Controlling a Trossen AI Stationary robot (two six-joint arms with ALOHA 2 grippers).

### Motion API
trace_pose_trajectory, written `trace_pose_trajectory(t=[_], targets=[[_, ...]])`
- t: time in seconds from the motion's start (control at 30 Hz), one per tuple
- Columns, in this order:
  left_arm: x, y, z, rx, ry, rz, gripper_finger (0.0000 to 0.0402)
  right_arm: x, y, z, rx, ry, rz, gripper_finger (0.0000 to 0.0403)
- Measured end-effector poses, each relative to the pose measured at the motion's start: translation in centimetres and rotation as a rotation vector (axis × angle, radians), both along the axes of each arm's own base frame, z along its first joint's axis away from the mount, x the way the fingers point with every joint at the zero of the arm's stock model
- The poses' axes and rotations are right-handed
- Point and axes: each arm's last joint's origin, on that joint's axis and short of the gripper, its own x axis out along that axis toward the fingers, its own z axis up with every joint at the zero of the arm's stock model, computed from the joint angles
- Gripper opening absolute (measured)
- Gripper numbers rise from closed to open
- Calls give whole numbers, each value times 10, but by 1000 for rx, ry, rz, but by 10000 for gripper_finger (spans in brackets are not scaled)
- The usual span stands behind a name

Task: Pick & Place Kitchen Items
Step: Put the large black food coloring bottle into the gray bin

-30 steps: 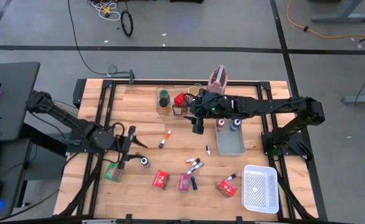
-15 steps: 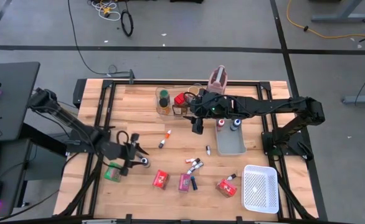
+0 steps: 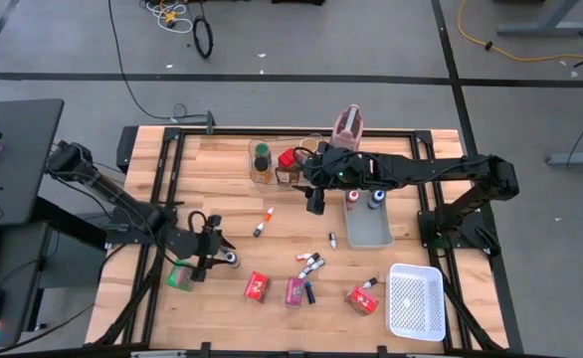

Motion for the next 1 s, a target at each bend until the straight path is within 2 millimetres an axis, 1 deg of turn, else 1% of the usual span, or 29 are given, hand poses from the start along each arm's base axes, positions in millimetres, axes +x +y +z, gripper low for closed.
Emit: trace_pose_trajectory(t=[0.1,0.37,0.57,0.83,1.0], targets=[[1,-1,-2,-19,19,-9,194,0,0,0,0,-1,0,236],[11,-7,-22,29,89,19,194,0,0,0,0,-2,0,236],[14,-9,-32,24,141,58,194,0,0,0,0,-2,0,236],[16,-8,-34,38,140,94,194,0,0,0,0,-5,0,236],[16,-8,-34,-58,143,164,194,0,0,1,-1,-8,0,236]])
